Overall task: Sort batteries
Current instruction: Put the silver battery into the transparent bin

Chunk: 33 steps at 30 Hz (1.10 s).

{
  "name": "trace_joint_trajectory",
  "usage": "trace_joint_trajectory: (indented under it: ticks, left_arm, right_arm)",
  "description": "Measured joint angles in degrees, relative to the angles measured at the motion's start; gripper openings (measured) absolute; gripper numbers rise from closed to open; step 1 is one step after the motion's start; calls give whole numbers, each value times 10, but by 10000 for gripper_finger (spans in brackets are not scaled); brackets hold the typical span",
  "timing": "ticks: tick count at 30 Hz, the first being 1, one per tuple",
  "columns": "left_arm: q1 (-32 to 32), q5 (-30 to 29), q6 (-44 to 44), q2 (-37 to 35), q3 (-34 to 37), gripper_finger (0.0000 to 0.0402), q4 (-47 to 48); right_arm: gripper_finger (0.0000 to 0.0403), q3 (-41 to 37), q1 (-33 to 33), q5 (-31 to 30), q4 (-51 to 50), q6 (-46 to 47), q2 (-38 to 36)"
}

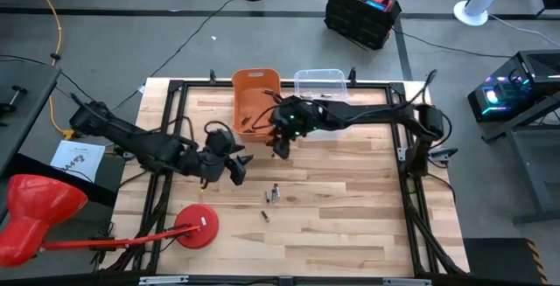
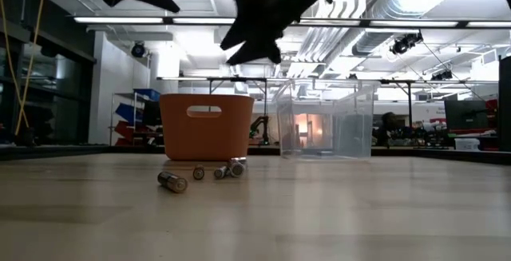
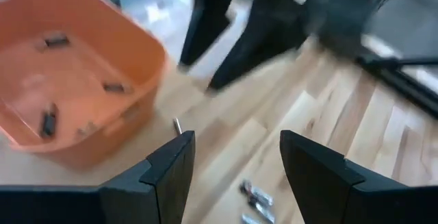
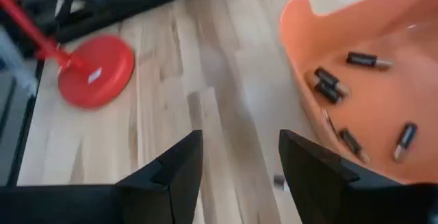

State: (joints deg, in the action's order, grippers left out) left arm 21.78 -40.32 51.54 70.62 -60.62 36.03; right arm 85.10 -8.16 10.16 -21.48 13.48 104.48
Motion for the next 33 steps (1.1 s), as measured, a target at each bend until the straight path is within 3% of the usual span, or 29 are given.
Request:
trace_joint_trajectory:
  ticks: [8,14,17,25,30,33]
  left_arm:
    - [-2,128,9,160,0,210,-13]
    - [-23,289,65,299,0,210,-142]
    - [-36,329,118,348,0,210,-181]
    - [-49,325,209,382,-3,202,-166]
    - [-53,314,217,380,-3,188,-153]
    - [-51,301,198,380,-3,159,-138]
  right_arm:
    - [167,0,60,-96,-116,-26,-110]
    - [159,0,102,-197,-177,38,-162]
    - [158,0,117,-237,-201,59,-168]
    - [158,0,135,-248,-246,87,-162]
    - [158,0,140,-248,-245,87,-160]
    - [158,0,140,-248,-245,86,-160]
